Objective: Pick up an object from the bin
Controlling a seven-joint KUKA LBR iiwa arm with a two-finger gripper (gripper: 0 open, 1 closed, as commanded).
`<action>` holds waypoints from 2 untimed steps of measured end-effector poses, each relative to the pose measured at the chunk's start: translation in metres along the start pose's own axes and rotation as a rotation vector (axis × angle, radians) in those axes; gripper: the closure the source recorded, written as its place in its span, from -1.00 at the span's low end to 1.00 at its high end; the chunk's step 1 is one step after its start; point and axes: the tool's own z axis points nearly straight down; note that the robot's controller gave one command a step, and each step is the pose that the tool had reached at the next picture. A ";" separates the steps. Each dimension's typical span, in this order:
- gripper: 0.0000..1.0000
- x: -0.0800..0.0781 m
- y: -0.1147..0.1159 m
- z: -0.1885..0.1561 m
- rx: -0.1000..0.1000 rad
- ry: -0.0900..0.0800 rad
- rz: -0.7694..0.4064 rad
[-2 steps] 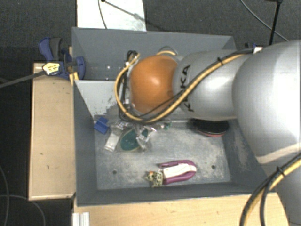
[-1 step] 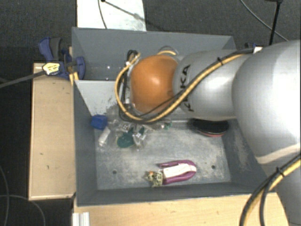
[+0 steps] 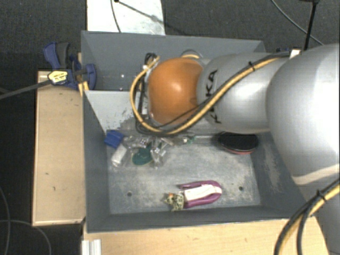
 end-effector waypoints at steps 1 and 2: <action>1.00 -0.002 -0.001 -0.043 0.003 -0.003 0.008; 1.00 -0.003 -0.002 -0.092 0.005 -0.004 0.020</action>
Offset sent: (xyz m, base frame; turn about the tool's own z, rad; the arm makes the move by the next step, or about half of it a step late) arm -0.0001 0.0002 0.0400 0.0000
